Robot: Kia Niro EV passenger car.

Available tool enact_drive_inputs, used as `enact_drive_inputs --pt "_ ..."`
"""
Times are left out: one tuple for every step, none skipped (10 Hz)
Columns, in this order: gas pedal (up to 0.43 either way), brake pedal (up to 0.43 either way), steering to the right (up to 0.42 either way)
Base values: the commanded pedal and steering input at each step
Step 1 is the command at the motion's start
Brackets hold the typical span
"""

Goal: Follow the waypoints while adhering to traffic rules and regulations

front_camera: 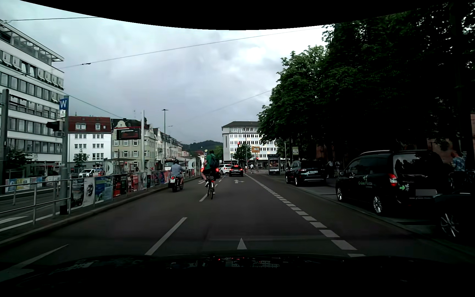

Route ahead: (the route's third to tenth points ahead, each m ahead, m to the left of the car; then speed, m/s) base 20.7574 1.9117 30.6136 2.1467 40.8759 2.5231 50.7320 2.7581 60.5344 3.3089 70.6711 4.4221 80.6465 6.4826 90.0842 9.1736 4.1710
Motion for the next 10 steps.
enact_drive_inputs --pt "0.0 0.0 -0.015" --pt "0.0 0.0 -0.015" --pt "0.0 0.0 -0.015" --pt "0.0 0.0 -0.015" --pt "0.0 0.0 -0.015" --pt "0.0 0.0 -0.015" --pt "0.0 0.0 -0.015" --pt "0.0 0.0 -0.015" --pt "0.0 0.0 -0.014" --pt "0.0 0.0 -0.014"
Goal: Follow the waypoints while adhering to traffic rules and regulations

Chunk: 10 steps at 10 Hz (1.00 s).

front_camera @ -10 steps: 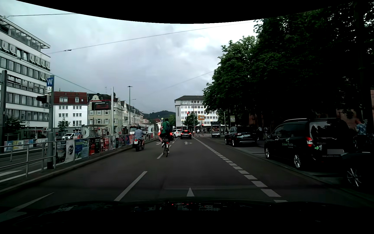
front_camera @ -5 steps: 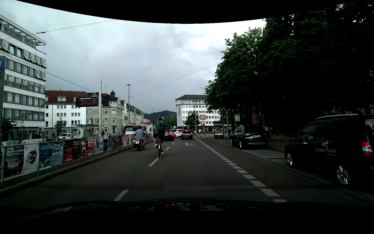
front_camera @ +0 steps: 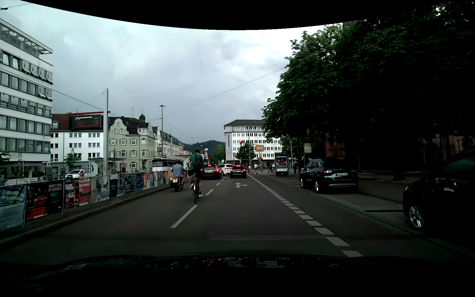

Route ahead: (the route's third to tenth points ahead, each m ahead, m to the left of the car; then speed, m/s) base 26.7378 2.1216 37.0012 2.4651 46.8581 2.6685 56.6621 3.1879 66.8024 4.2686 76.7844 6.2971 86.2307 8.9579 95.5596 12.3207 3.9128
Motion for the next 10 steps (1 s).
enact_drive_inputs --pt "0.0 0.0 -0.014" --pt "0.0 0.0 -0.013" --pt "0.0 0.0 -0.013" --pt "0.0 0.0 -0.013" --pt "0.0 0.0 -0.013" --pt "0.0 0.0 -0.013" --pt "0.0 0.0 -0.013" --pt "0.0 0.0 -0.013" --pt "0.0 0.0 -0.013" --pt "0.0 0.0 -0.013"
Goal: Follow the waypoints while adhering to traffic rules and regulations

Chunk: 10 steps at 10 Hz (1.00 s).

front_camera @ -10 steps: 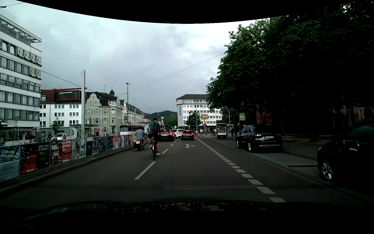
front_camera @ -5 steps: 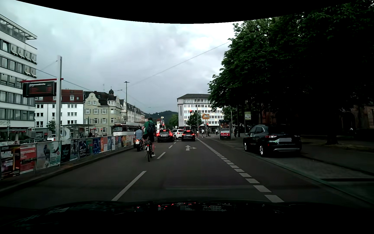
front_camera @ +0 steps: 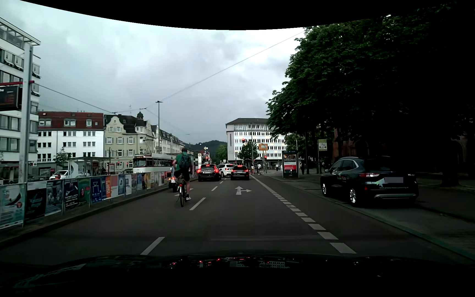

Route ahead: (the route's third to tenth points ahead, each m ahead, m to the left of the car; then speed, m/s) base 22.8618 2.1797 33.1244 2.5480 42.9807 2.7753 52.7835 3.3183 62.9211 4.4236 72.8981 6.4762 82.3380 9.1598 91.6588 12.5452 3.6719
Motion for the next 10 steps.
enact_drive_inputs --pt "0.0 0.0 -0.013" --pt "0.0 0.0 -0.013" --pt "0.0 0.0 -0.013" --pt "0.0 0.0 -0.013" --pt "0.0 0.0 -0.013" --pt "0.0 0.0 -0.013" --pt "0.0 0.0 -0.013" --pt "0.0 0.0 -0.013" --pt "0.0 0.0 -0.014" --pt "0.0 0.0 -0.015"
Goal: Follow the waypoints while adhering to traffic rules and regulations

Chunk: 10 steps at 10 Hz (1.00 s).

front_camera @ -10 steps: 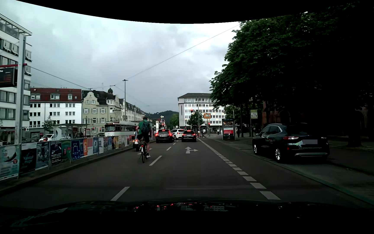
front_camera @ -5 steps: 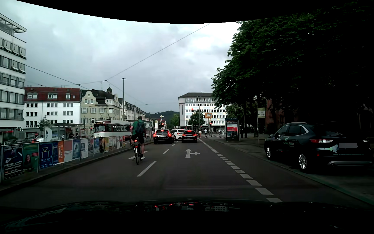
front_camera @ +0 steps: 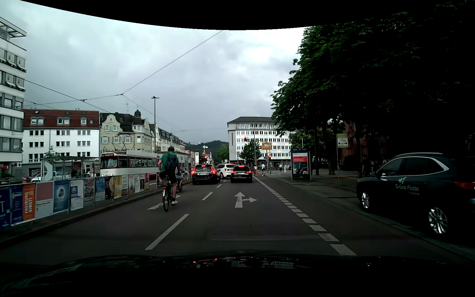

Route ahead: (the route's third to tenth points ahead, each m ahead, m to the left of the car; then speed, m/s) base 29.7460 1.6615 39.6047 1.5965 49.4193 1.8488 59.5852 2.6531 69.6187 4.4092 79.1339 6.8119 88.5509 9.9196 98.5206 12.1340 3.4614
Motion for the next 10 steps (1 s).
enact_drive_inputs --pt "0.0 0.0 -0.016" --pt "0.0 0.0 -0.017" --pt "0.0 0.0 -0.017" --pt "0.0 0.0 -0.017" --pt "0.0 0.0 -0.016" --pt "0.0 0.0 -0.016" --pt "0.0 0.0 -0.015" --pt "0.0 0.0 -0.015" --pt "0.0 0.006 -0.014" --pt "0.0 0.006 -0.013"
